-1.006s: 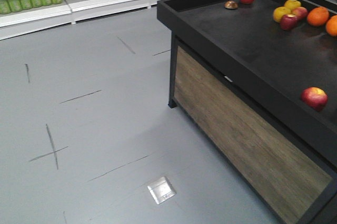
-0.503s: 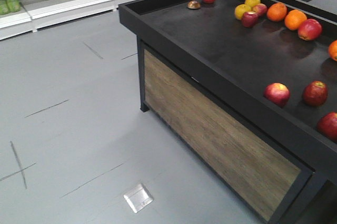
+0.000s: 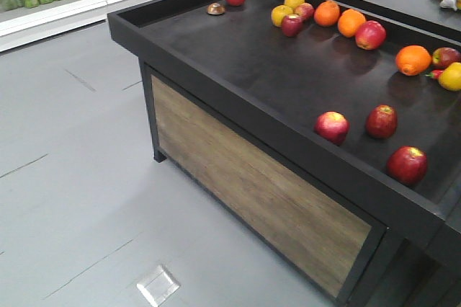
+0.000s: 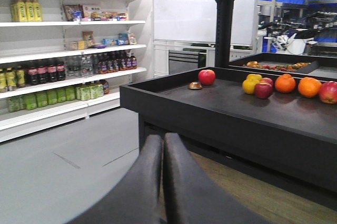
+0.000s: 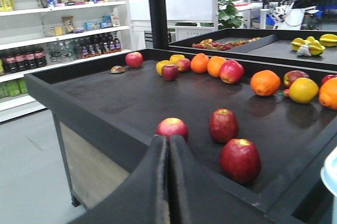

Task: Pick three apples into basket with both arms
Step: 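Turn and drive the base up to the table holding the blue basket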

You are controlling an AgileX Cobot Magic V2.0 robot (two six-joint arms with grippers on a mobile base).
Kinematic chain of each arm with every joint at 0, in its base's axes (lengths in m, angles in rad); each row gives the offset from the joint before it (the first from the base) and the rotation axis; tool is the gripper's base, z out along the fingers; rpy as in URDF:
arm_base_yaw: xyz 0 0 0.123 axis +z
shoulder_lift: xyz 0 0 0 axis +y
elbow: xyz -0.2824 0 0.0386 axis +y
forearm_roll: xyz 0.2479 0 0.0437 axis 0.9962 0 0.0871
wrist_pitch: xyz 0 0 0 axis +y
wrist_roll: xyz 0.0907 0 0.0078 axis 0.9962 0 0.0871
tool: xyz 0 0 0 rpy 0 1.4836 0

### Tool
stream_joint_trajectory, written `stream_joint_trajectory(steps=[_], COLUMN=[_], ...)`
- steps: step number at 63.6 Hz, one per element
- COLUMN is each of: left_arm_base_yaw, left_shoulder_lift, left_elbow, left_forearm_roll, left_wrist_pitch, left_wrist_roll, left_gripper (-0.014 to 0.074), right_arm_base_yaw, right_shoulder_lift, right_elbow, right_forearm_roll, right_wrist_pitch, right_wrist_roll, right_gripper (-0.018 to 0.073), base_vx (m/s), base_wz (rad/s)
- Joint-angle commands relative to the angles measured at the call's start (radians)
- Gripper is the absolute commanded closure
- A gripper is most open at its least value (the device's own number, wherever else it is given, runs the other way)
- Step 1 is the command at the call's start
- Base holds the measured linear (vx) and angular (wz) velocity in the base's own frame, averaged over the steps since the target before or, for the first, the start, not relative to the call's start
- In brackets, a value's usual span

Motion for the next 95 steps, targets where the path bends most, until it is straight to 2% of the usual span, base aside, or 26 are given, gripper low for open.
stream_joint_trajectory(steps=[1, 95], left_arm_base_yaw=[0.002, 0.002], left_shoulder_lift=[-0.015, -0.015], left_elbow=[0.023, 0.023], left_forearm_roll=[-0.007, -0.007], left_wrist_pitch=[-0.069, -0.069], left_wrist_roll=[-0.008, -0.008], left_gripper=[0.0603, 0.0603], right_arm_base_yaw=[-0.007, -0.007], right_shoulder_lift=[-0.010, -0.010], right_elbow=[0.015, 0.015], right_forearm_roll=[-0.011, -0.011], right_wrist_pitch=[-0.075, -0.075], right_wrist_roll=[0.001, 0.001], right_gripper=[0.0568, 0.0568], base_vx=[0.05, 0.08], base_wz=[-0.19, -0.32])
